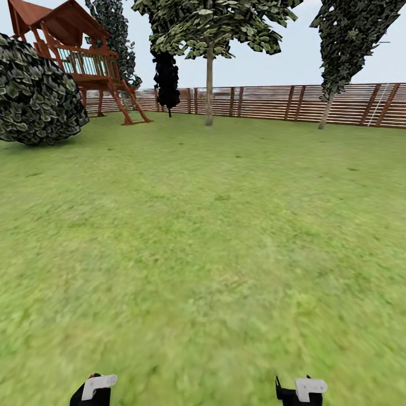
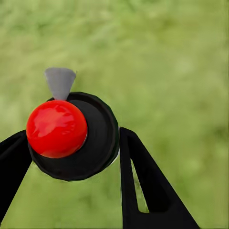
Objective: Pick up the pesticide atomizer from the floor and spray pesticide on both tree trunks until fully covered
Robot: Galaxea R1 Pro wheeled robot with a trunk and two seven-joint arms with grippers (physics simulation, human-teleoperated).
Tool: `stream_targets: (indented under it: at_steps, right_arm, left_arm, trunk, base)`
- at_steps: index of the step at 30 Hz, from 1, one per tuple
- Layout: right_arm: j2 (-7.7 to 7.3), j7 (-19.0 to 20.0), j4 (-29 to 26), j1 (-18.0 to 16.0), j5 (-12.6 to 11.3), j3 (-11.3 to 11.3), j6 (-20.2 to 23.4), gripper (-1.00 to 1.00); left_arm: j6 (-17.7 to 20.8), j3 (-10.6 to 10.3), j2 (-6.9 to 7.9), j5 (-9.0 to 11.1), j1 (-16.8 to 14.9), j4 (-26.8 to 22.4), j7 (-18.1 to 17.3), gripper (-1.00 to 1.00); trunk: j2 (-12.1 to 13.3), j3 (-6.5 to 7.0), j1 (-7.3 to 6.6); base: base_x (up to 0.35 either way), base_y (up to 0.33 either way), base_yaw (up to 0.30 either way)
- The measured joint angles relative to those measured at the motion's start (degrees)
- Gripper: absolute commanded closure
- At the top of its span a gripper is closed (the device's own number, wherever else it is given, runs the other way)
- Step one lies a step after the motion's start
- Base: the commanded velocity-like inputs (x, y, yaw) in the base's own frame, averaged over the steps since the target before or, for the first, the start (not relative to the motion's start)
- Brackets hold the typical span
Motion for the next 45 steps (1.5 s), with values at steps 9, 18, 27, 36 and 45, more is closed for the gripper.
stream_targets:
  at_steps: [9,18,27,36,45]
  right_arm:
    - [0.06,-0.06,0.0,0.0,0.0,0.0,0.0,-1.0]
    - [0.06,0.01,0.0,0.0,0.0,0.0,0.0,-1.0]
    - [0.06,0.01,0.0,0.0,0.0,-0.01,0.0,-1.0]
    - [0.06,0.0,0.0,0.0,0.0,0.0,0.0,-1.0]
    - [0.06,0.01,0.0,0.0,0.0,0.0,0.0,-1.0]
  left_arm:
    - [-0.02,-0.01,-0.01,-0.01,-0.02,0.0,0.0,1.0]
    - [0.0,-0.01,-0.02,-0.01,-0.03,0.01,0.0,1.0]
    - [0.0,-0.01,-0.01,-0.01,0.0,0.01,0.0,1.0]
    - [0.06,-0.01,-0.02,0.0,0.0,0.05,0.0,1.0]
    - [0.07,-0.01,-0.01,-0.01,-0.02,0.07,0.0,1.0]
  trunk:
    - [0.0,-0.14,0.0]
    - [0.0,-0.16,0.0]
    - [0.0,-0.16,0.0]
    - [0.0,-0.16,0.0]
    - [0.0,-0.16,0.0]
  base:
    - [0.335,0.0,-0.069]
    - [0.335,0.0,-0.003]
    - [0.335,0.0,0.0]
    - [0.335,0.0,0.0]
    - [0.335,0.0,-0.086]
